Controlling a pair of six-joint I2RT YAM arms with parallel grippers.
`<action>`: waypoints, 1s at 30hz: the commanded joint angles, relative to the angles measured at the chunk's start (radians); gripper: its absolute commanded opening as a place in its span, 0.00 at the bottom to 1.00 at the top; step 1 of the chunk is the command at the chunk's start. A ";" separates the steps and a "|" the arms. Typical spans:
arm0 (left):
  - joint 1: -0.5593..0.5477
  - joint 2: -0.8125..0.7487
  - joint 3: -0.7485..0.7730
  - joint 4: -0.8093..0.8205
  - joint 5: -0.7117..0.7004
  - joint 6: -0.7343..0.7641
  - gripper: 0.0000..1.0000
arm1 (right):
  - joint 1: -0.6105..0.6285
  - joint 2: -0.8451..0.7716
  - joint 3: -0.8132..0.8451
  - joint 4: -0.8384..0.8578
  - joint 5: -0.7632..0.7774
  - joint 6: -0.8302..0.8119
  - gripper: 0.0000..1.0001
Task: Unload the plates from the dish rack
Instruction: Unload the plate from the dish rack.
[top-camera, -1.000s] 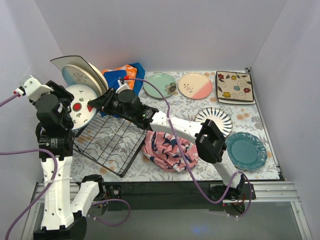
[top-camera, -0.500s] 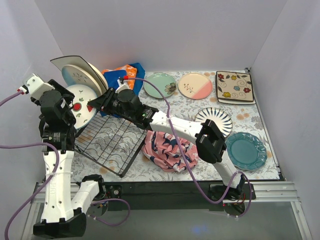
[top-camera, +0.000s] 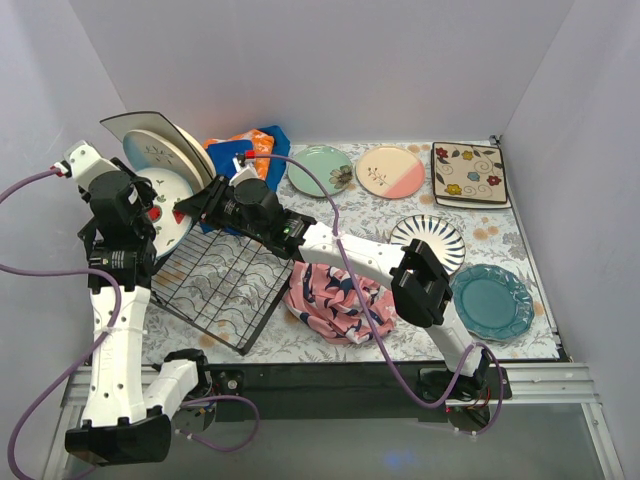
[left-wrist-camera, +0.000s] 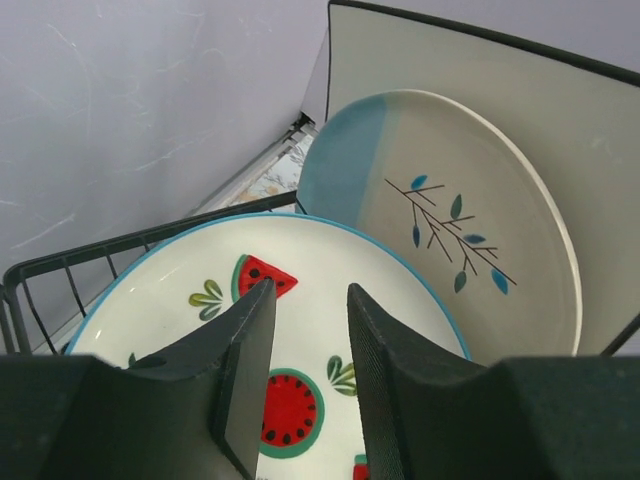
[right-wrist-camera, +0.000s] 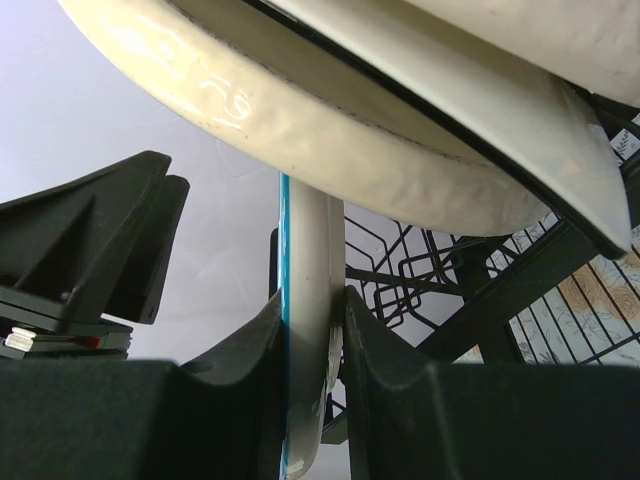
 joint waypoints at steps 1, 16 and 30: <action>0.004 0.002 0.018 -0.034 0.065 -0.011 0.33 | -0.022 -0.062 0.042 0.224 0.059 0.026 0.01; 0.005 0.016 -0.030 -0.027 0.108 -0.014 0.31 | -0.028 -0.094 0.002 0.270 0.093 -0.035 0.01; 0.004 0.016 -0.025 -0.016 0.127 -0.023 0.31 | -0.035 -0.124 -0.052 0.293 0.047 0.035 0.01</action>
